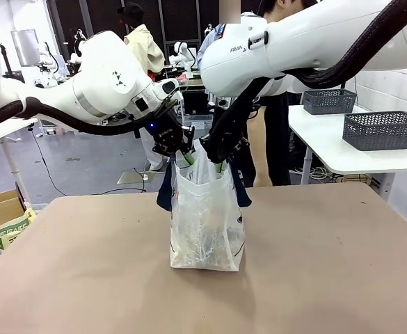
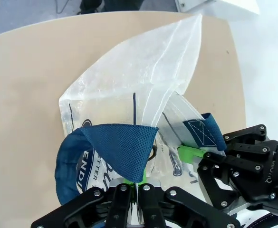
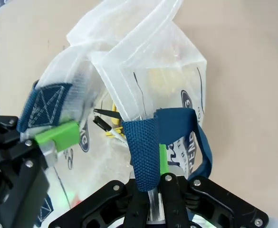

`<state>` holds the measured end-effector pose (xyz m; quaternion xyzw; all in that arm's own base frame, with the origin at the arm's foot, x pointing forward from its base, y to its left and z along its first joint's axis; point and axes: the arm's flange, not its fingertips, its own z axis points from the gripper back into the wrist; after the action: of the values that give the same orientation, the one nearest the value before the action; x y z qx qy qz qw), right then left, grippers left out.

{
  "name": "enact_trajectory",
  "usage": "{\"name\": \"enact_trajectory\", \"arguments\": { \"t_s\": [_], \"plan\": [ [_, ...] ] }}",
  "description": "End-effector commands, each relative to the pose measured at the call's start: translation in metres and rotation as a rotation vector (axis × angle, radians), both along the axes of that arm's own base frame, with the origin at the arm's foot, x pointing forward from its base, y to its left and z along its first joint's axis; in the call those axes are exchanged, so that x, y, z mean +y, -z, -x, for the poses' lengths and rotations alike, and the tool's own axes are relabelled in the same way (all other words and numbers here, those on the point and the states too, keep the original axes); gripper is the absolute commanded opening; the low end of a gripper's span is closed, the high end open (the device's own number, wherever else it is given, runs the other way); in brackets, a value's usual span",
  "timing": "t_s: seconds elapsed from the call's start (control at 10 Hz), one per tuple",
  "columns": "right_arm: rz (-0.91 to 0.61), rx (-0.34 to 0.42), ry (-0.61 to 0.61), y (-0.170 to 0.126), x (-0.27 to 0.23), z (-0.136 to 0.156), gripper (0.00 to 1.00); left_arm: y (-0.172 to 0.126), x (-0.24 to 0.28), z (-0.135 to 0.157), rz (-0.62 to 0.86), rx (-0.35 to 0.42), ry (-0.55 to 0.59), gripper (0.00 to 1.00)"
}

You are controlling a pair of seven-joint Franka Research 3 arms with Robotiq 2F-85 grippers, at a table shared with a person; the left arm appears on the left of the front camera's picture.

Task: Transfer purchased items from the store into the shopping bag.
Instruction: Move the Reusable shopping bag to the right side of the table.

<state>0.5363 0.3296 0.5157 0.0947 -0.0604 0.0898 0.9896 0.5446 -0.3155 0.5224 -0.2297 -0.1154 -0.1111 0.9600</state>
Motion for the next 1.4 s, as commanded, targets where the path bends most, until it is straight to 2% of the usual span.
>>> {"name": "enact_trajectory", "arguments": {
  "t_s": [0.0, 0.1, 0.2, 0.4, 0.6, 0.8, 1.3],
  "plan": [
    [0.002, -0.012, 0.034, 0.000, 0.004, -0.011, 0.00, -0.008, 0.007, 0.000, 0.048, -0.039, 0.046, 0.00],
    [0.000, 0.000, 0.000, 0.000, 0.000, 0.000, 0.00, 0.000, 0.000, 0.000, 0.000, 0.000, 0.000, 0.00],
    [0.000, 0.000, 0.000, 0.000, 0.000, 0.000, 0.00, 0.000, 0.000, 0.000, 0.000, 0.000, 0.000, 0.00],
    [-0.029, -0.004, 0.033, 0.004, 0.001, -0.008, 0.00, 0.002, -0.001, 0.003, 0.004, -0.035, 0.051, 0.00],
    [-0.058, 0.038, 0.110, 0.007, 0.000, -0.020, 0.00, 0.000, 0.000, 0.012, 0.003, -0.066, 0.068, 0.00],
    [-0.069, 0.054, 0.124, 0.008, 0.003, -0.024, 0.00, -0.004, 0.001, 0.018, 0.010, -0.071, 0.090, 0.00],
    [-0.081, 0.028, 0.125, 0.006, 0.014, -0.027, 0.00, 0.002, -0.009, 0.017, 0.051, -0.047, 0.120, 0.00]
  ]
}}
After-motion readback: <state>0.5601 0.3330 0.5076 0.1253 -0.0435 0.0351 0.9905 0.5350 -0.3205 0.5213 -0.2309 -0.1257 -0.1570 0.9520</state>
